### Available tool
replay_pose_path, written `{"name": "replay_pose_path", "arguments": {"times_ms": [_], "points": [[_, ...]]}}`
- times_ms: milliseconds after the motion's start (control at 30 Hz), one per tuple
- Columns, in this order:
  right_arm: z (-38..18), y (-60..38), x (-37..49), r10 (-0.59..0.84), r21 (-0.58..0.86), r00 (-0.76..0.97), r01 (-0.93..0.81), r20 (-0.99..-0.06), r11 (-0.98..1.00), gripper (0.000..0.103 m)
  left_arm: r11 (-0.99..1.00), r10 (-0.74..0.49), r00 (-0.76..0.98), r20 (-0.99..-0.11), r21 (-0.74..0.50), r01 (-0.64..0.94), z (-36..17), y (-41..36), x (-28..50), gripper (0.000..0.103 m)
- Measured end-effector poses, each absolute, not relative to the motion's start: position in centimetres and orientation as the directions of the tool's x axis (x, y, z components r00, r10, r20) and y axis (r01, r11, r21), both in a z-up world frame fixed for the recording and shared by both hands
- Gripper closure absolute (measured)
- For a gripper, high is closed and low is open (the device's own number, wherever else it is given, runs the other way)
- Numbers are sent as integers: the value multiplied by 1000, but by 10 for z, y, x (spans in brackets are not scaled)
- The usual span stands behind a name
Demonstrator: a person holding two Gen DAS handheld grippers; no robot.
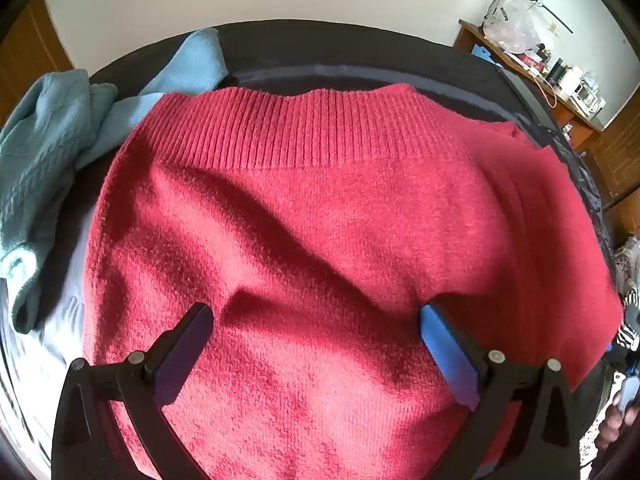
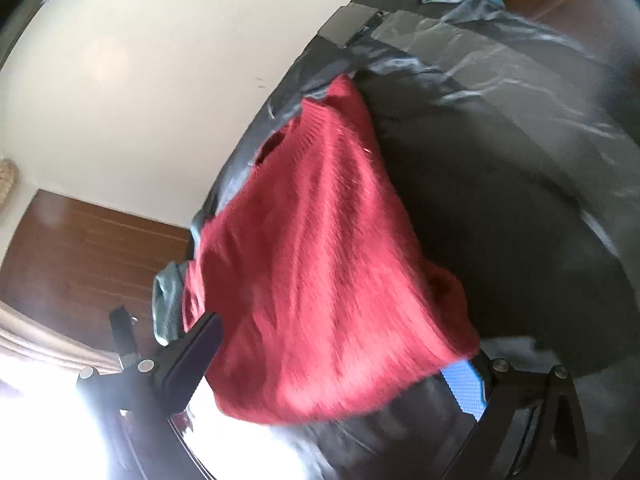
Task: Fold clothes
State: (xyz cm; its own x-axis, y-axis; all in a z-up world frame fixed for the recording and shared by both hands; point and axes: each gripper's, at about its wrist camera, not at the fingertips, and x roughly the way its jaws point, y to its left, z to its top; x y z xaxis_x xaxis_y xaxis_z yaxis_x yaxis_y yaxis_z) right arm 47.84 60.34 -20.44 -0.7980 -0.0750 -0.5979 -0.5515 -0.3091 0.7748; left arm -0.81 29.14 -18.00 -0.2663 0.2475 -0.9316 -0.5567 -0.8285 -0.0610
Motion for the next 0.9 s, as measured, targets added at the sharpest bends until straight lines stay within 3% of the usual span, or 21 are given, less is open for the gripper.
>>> {"name": "replay_pose_path", "arguments": {"times_ms": [300, 367, 400, 433, 500, 667, 900], "points": [[-209, 615, 435, -113, 800, -820, -501, -560, -330, 5, -835, 251, -254, -934, -77, -544, -181, 289, -7, 0], [-213, 617, 437, -111, 801, -817, -512, -565, -311, 23, -838, 255, -249, -934, -84, -539, -181, 287, -7, 0], [-215, 618, 438, -112, 804, -817, -516, -566, -296, 43, -839, 256, -248, -934, -88, -537, -182, 287, -7, 0], [-218, 620, 438, -114, 806, -816, -521, -567, -281, 54, -841, 257, -247, -934, -89, -534, -182, 286, -7, 0], [-224, 623, 440, -116, 810, -814, -530, -569, -252, 63, -843, 255, -248, -935, -89, -531, -182, 286, -6, 0], [-227, 623, 436, -123, 803, -806, -538, -579, -256, 72, -845, 246, -251, -936, -81, -528, -180, 285, -4, 0], [-234, 622, 431, -120, 820, -819, -529, -560, -217, 72, -839, 239, -249, -939, -71, -540, -178, 285, -2, 0]]}}
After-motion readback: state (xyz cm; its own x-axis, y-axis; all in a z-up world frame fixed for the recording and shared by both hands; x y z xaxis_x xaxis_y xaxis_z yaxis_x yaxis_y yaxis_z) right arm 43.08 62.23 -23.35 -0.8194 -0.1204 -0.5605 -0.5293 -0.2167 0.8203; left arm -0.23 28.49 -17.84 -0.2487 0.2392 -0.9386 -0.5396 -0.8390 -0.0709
